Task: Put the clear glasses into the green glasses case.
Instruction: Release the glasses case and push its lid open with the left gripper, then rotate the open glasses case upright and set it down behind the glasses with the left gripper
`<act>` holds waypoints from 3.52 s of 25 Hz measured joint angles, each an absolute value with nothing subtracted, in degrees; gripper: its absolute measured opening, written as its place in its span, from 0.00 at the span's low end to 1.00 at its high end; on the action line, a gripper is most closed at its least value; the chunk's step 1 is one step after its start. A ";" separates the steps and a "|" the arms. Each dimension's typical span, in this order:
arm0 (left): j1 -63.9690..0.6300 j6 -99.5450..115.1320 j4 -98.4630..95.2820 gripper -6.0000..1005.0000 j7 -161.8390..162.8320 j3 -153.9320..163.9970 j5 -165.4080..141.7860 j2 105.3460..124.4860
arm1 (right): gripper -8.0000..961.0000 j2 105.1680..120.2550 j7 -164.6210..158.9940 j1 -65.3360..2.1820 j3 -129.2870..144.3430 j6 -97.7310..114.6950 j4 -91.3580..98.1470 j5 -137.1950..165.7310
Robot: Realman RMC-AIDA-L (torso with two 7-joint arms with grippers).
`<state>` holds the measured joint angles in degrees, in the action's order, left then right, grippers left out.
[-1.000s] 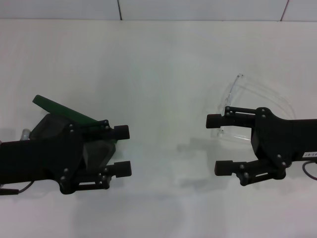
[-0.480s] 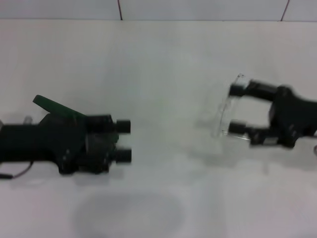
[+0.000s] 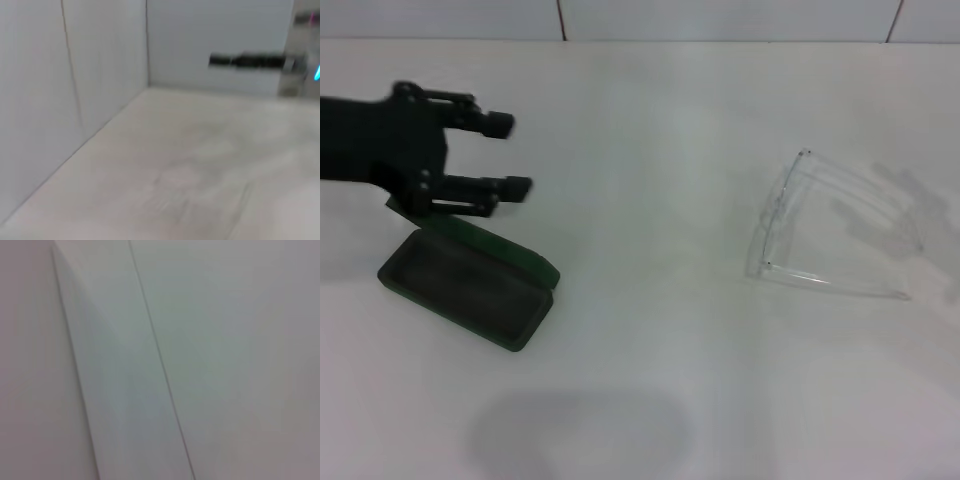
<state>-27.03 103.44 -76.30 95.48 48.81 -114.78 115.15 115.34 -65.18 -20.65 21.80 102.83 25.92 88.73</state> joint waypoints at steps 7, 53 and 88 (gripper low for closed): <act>-26.56 102.05 -91.95 0.70 85.83 51.92 -133.59 118.43 | 0.91 115.50 -65.09 -20.00 21.60 102.72 21.65 88.45; -24.72 87.61 -92.17 0.66 94.48 83.66 -159.18 119.79 | 0.91 115.40 -63.46 -20.75 22.14 100.18 20.79 88.69; -23.88 86.58 -92.68 0.41 98.01 88.78 -162.12 119.82 | 0.91 115.48 -62.03 -19.06 22.14 101.41 19.22 88.77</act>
